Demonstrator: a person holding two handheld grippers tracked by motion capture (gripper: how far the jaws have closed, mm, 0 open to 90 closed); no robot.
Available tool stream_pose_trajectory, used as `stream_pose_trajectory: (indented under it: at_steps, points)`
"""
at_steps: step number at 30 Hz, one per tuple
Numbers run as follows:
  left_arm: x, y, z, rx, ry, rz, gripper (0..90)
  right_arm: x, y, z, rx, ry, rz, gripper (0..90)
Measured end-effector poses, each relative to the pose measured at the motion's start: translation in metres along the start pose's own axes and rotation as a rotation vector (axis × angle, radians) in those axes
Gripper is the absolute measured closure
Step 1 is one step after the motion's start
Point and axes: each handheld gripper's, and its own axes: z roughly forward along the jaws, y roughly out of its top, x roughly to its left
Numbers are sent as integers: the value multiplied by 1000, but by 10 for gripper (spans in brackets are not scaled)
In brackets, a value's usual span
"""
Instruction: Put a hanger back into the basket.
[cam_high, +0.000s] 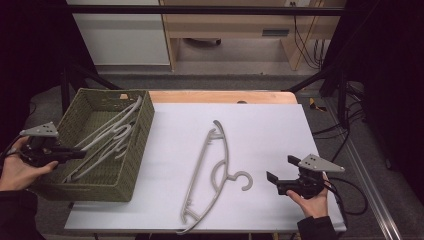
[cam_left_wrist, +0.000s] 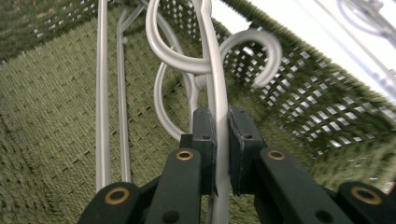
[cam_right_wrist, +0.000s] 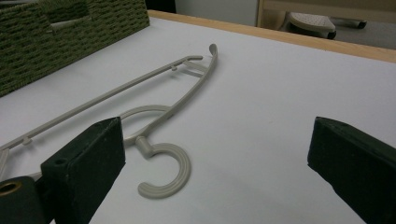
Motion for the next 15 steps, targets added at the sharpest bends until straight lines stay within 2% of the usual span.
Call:
stream_pose_trajectory:
  at_steps: [5,7,10,11,13,15]
  points:
    - [2,-9,9,20,5,14,822,0,0,0,1,3,-1,43]
    - [3,-13,12,30,1,7,820,0,0,0,2,1,-1,44]
    - [6,-19,18,73,41,-1,810,1,0,1,1,4,3,44]
    - [7,-21,20,82,41,-5,803,2,0,1,2,5,5,44]
    - [6,-23,21,91,45,-16,797,2,0,1,2,4,3,44]
    - [6,-23,23,100,70,-26,784,1,0,1,1,3,3,44]
